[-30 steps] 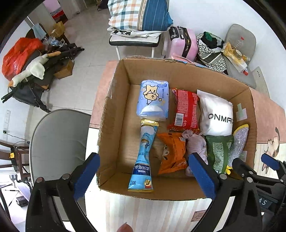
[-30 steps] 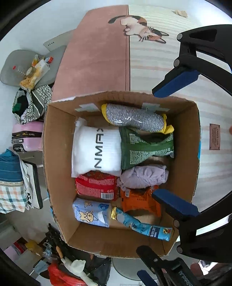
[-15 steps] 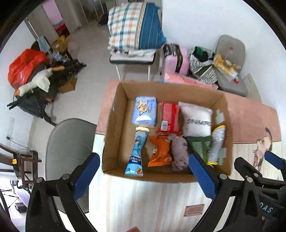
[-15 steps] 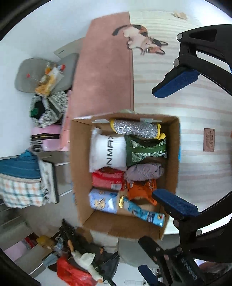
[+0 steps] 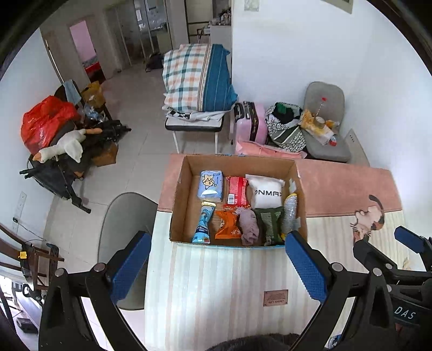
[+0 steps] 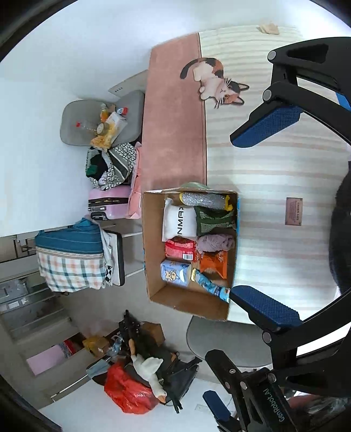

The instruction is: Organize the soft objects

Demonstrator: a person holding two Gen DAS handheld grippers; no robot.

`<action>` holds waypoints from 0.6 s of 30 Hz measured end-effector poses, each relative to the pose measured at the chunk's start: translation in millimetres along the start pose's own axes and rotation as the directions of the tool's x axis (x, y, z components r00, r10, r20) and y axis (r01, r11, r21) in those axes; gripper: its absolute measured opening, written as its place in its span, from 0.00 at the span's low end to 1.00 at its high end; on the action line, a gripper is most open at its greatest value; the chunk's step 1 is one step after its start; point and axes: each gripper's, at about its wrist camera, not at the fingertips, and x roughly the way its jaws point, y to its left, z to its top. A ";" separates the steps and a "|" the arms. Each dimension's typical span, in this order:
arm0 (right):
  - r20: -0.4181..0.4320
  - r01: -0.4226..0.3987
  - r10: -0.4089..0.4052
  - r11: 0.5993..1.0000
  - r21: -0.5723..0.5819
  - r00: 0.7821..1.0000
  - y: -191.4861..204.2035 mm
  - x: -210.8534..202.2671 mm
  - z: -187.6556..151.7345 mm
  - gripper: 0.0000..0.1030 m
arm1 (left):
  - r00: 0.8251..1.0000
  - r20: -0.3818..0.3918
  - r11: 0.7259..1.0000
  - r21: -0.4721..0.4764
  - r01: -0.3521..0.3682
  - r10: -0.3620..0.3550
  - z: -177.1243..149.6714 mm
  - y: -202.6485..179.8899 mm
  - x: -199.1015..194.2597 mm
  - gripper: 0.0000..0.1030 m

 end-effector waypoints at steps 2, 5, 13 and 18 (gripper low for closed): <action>0.017 -0.001 0.001 1.000 -0.010 1.000 1.4 -16.7 -5.8 1.00 | 1.000 0.014 1.000 -0.012 0.013 -0.013 -4.1 1.4 -14.6 0.99; 0.040 -0.001 0.002 1.000 -0.026 0.999 3.5 -38.4 -13.3 1.00 | 0.999 0.039 1.000 -0.017 0.020 -0.019 -9.6 2.1 -33.0 0.99; 0.079 0.025 -0.021 0.999 -0.045 0.997 3.3 -71.6 -21.9 1.00 | 0.998 0.066 0.999 -0.034 0.012 -0.010 -19.2 3.3 -51.4 0.99; 0.109 0.071 -0.068 0.997 -0.029 0.992 0.8 -73.7 -17.5 1.00 | 0.997 0.071 0.999 -0.037 0.016 -0.013 -18.8 4.1 -48.1 1.00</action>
